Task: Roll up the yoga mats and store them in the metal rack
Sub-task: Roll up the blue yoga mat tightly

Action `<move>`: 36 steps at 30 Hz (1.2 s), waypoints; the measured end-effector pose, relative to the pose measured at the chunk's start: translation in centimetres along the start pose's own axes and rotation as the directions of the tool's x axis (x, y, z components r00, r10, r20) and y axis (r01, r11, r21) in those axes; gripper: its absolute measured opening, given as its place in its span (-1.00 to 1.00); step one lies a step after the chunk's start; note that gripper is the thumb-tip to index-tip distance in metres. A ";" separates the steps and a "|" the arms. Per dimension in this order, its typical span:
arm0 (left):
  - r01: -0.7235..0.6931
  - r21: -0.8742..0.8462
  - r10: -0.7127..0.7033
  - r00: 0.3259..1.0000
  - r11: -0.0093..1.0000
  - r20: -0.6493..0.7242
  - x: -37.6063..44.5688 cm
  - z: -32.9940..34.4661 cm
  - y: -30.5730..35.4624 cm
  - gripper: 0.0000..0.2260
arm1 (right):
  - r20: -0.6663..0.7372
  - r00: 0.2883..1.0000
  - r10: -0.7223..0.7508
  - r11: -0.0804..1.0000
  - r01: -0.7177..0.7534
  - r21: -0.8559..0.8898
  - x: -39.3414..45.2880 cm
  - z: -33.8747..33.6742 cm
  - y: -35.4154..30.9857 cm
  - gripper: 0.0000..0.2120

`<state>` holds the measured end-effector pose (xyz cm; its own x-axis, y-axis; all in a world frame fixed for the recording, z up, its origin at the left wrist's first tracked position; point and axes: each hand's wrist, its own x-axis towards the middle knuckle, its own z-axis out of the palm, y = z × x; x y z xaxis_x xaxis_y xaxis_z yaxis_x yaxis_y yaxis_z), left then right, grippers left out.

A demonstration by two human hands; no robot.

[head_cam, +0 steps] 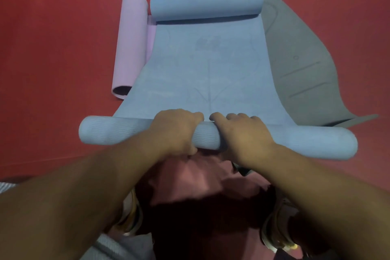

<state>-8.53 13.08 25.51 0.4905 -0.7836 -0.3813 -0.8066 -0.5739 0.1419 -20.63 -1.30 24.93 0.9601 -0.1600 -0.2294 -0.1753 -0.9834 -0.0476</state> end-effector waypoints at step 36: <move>-0.033 -0.073 0.036 0.999 0.997 0.036 -0.4 0.3 0.1 -0.51 | 0.068 0.998 0.001 1.000 -0.002 0.011 -0.3 0.2 -0.6 -0.41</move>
<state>-8.87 13.43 25.44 0.4494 -0.7945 -0.4085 -0.7960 -0.5637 0.2206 -20.84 -0.61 24.80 0.9428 -0.1545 -0.2953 -0.1792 -0.9821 -0.0582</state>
